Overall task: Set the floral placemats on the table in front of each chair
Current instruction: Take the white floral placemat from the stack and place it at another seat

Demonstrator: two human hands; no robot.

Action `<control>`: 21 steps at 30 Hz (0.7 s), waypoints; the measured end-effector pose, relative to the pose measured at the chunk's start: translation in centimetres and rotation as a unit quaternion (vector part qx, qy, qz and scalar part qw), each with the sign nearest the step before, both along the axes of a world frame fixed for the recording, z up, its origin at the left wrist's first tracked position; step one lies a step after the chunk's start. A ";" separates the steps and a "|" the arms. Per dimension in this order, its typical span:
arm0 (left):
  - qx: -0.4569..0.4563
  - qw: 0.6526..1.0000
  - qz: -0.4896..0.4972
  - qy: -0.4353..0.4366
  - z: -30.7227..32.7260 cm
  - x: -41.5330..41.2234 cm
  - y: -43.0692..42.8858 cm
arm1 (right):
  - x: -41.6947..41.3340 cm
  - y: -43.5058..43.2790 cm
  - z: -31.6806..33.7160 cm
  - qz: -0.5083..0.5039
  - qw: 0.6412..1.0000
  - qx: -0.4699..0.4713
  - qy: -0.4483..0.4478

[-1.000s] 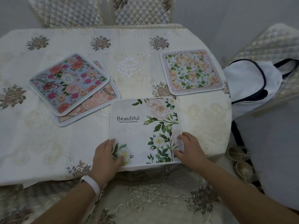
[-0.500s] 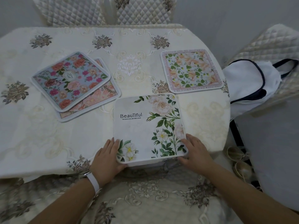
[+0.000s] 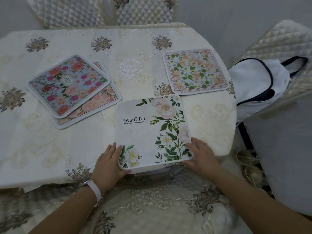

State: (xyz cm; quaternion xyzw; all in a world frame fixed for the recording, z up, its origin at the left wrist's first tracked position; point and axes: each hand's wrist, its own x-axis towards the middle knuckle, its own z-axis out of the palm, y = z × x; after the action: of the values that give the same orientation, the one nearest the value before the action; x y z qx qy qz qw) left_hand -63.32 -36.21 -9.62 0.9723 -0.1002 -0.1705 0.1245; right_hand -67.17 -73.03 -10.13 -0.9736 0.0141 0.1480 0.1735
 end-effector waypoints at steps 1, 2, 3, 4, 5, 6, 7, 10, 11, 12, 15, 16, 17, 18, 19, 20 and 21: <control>-0.002 1.000 0.001 0.002 0.0 0.0 0.0 | 0.0 -0.1 0.0 0.002 1.000 0.001 -0.003; -0.002 1.000 0.000 0.004 -0.1 0.0 0.0 | 0.1 -0.2 0.0 0.004 1.000 0.002 -0.004; 0.001 1.000 -0.001 0.004 -0.1 0.0 0.0 | 0.1 -0.2 0.0 0.006 1.000 0.004 -0.004; 0.001 1.000 -0.001 0.003 -0.1 -0.1 0.0 | 0.1 -0.2 -0.1 0.007 1.000 0.006 -0.003; 0.000 1.000 0.000 0.002 -0.2 -0.2 0.0 | 0.2 -0.3 -0.1 0.007 1.000 0.009 -0.002; -0.002 1.000 0.000 0.000 -0.2 -0.2 0.0 | 0.2 -0.3 -0.1 0.007 1.000 0.011 0.000; -0.001 1.000 0.001 0.000 -0.2 -0.2 0.0 | 0.2 -0.3 -0.1 0.006 1.000 0.011 0.001; 0.004 1.000 -0.003 -0.001 0.0 -0.2 -0.2 | 0.1 -0.3 -0.2 0.004 1.000 0.012 0.005; 0.005 1.000 -0.002 -0.001 0.1 -0.3 -0.3 | 0.1 -0.3 -0.2 0.004 1.000 0.011 0.008; 0.003 1.000 0.000 0.001 0.1 -0.4 -0.4 | 0.1 -0.2 -0.2 0.005 1.000 0.010 0.011; -0.015 1.000 0.021 0.009 0.2 -0.9 -1.0 | 0.1 -0.1 -0.1 0.003 1.000 0.007 0.024; -0.022 0.999 0.030 0.014 0.3 -1.1 -1.2 | 0.1 -0.1 0.0 0.005 1.000 0.006 0.027; -0.027 0.999 0.037 0.018 0.4 -1.2 -1.4 | 0.2 -0.1 0.1 0.006 0.999 0.005 0.031; -0.031 0.998 0.042 0.020 0.5 -1.4 -1.5 | 0.2 0.0 0.2 0.008 0.999 0.004 0.034; -0.033 0.998 0.047 0.022 0.7 -1.5 -1.6 | 0.3 0.0 0.4 0.010 0.999 0.004 0.039; -0.035 0.998 0.050 0.024 0.9 -1.5 -1.7 | 0.4 0.0 0.7 0.013 0.999 0.004 0.045; -0.036 0.998 0.053 0.026 1.1 -1.6 -1.7 | 0.5 0.0 1.0 0.015 0.998 0.006 0.053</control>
State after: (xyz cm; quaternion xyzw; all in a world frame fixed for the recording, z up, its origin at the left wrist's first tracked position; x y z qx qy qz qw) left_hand -64.92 -37.95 -8.53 0.9664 -0.0508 -0.1856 0.1705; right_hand -66.71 -73.06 -9.16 -0.9632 0.0081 0.2024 0.1766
